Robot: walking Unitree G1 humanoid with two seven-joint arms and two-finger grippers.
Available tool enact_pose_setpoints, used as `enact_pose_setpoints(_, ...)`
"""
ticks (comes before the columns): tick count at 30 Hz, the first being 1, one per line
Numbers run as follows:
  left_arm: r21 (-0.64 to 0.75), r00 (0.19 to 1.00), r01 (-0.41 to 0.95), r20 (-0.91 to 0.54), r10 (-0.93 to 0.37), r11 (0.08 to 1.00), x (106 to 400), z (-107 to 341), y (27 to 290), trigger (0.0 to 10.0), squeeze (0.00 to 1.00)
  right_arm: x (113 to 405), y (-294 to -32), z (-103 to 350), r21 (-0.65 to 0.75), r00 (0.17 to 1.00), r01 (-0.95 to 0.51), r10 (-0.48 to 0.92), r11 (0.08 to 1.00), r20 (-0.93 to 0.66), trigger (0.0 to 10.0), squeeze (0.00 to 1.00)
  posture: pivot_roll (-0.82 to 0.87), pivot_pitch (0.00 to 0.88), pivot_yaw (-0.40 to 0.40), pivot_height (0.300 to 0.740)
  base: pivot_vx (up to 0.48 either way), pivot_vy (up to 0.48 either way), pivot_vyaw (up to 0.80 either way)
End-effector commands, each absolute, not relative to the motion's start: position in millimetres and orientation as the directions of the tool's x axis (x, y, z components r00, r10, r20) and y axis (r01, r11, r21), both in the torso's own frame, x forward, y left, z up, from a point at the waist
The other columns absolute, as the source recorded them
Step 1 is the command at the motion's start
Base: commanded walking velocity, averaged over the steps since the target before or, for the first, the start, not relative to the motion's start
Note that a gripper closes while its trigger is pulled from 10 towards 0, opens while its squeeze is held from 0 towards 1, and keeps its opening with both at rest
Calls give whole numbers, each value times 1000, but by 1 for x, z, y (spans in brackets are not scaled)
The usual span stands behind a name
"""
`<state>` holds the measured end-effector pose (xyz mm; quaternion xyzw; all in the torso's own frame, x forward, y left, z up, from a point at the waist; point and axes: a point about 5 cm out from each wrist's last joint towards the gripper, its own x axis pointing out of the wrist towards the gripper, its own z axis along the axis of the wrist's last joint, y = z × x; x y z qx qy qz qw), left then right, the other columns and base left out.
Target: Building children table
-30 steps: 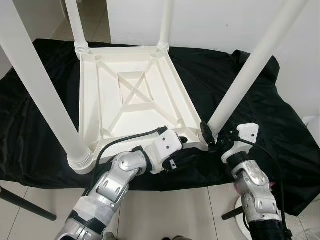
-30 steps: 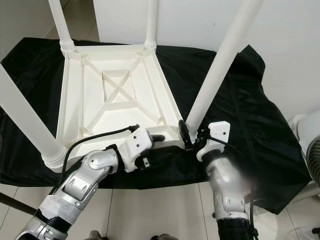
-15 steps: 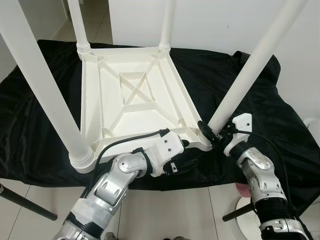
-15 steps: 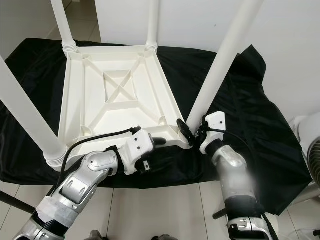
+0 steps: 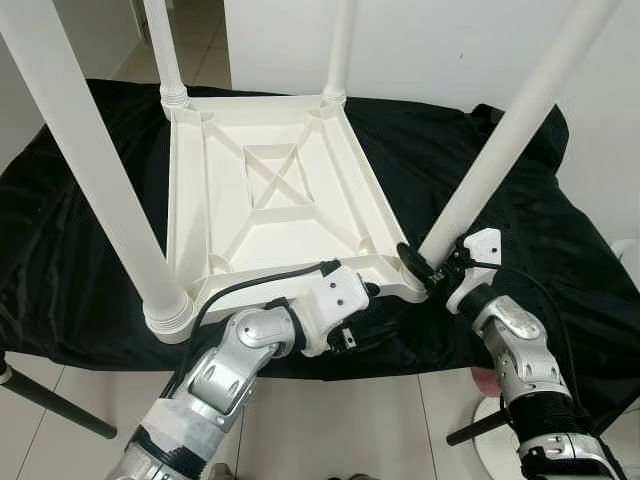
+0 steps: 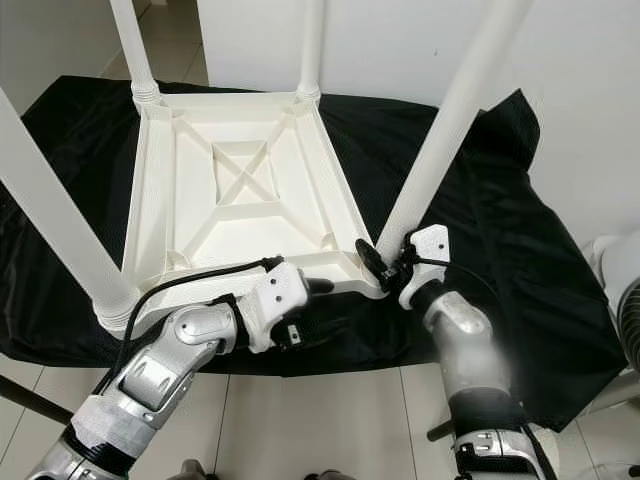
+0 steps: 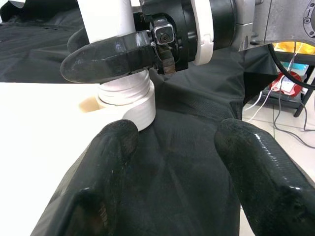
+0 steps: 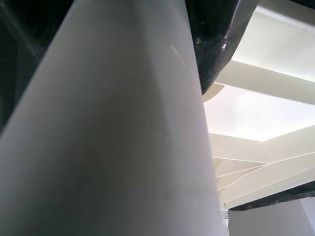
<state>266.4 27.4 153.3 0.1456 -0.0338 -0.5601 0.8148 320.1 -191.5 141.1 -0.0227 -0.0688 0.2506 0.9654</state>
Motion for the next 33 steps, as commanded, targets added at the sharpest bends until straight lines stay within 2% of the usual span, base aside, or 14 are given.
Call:
enact_pose_setpoints(1,260,316,926,-132,-939,275,261,150,24,10000,0,315,-194,129,-12,882,-463,463,886,88,10000,0,-18,81,-62,740,0,0,0)
enact_pose_setpoints(3,260,316,926,-132,-939,275,261,150,24,10000,0,315,-194,129,-12,882,-463,463,886,88,10000,0,-18,81,-62,740,0,0,0)
enact_pose_setpoints(6,265,318,924,-138,-938,274,261,150,24,10000,0,313,-186,125,5,938,-342,341,940,56,10000,0,-19,89,-63,740,0,0,0)
enact_pose_setpoints(8,265,318,924,-138,-938,274,261,150,24,10000,0,313,-186,125,5,938,-342,341,940,56,10000,0,-19,89,-63,740,0,0,0)
enact_pose_setpoints(12,256,318,926,-140,-938,275,260,149,24,10000,0,312,-181,127,99,991,-133,131,986,30,10000,0,-22,89,-61,740,0,0,0)
enact_pose_setpoints(16,249,313,929,-139,-940,272,258,148,23,10000,0,310,-178,128,110,996,-81,78,991,31,10000,0,-25,89,-61,740,0,0,0)
enact_pose_setpoints(19,245,306,932,-138,-942,267,256,148,21,10000,0,306,-173,127,121,999,37,-40,992,24,10000,0,-25,85,-63,740,0,0,0)
enact_pose_setpoints(22,244,305,933,-138,-942,266,256,147,20,10000,0,304,-172,127,118,998,66,-68,991,16,10000,0,-25,85,-63,740,0,0,0)
enact_pose_setpoints(24,243,305,933,-139,-942,266,257,147,21,10000,0,300,-171,124,155,964,263,-265,952,-8,10000,0,-22,77,-68,740,0,0,0)
enact_pose_setpoints(25,243,305,933,-140,-942,266,257,147,21,10000,0,298,-170,123,170,943,332,-333,928,-22,10000,0,-22,76,-68,740,0,0,0)
enact_pose_setpoints(26,243,305,933,-140,-942,266,257,147,21,10000,0,298,-170,123,170,943,332,-333,928,-22,10000,0,-22,76,-68,740,0,0,0)
enact_pose_setpoints(27,243,305,933,-140,-942,266,257,147,21,10000,0,297,-165,121,200,897,440,-439,875,-53,10000,0,-22,73,-68,740,0,0,0)
enact_pose_setpoints(33,242,302,934,-137,-943,264,255,147,18,10000,0,300,-151,124,212,915,404,-399,890,-66,10000,0,-22,67,-70,740,0,0,0)
